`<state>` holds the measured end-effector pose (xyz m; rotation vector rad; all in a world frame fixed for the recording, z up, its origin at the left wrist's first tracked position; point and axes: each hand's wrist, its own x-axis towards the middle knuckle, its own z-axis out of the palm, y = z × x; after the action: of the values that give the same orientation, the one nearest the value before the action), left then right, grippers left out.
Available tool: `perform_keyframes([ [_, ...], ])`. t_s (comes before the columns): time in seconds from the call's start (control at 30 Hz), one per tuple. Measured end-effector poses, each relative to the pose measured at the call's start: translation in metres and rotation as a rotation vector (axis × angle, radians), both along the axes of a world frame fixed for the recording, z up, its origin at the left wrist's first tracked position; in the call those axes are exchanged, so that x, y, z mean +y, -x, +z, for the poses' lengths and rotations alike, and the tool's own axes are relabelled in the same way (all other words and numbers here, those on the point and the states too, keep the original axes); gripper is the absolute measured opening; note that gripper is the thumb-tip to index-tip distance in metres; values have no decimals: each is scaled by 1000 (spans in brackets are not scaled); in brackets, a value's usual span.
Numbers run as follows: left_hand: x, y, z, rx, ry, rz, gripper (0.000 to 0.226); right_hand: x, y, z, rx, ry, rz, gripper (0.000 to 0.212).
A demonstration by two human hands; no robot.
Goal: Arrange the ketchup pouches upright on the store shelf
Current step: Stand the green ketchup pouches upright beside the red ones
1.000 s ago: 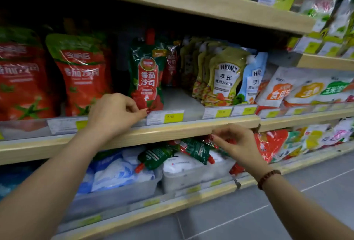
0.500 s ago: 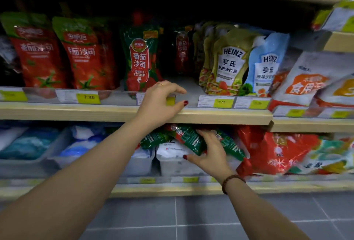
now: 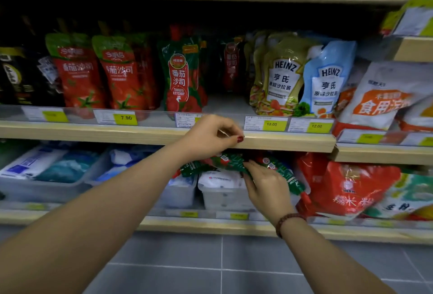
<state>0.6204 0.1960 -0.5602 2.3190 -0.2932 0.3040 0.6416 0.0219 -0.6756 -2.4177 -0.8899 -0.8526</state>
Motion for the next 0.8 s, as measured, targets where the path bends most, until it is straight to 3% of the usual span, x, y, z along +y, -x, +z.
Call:
perform_keyframes([
  [0.17,13,0,-6,34,81,-64,14,-7,1,50,-1,-79,41,13],
  [0.37,29,-3,-4,153,220,-257,32,-8,5,104,66,214,74,16],
  [0.53,31,2,-19,295,198,-368,45,-6,7,143,125,253,91,18],
  [0.8,29,-4,-18,241,326,-286,35,11,-3,188,109,312,81,20],
])
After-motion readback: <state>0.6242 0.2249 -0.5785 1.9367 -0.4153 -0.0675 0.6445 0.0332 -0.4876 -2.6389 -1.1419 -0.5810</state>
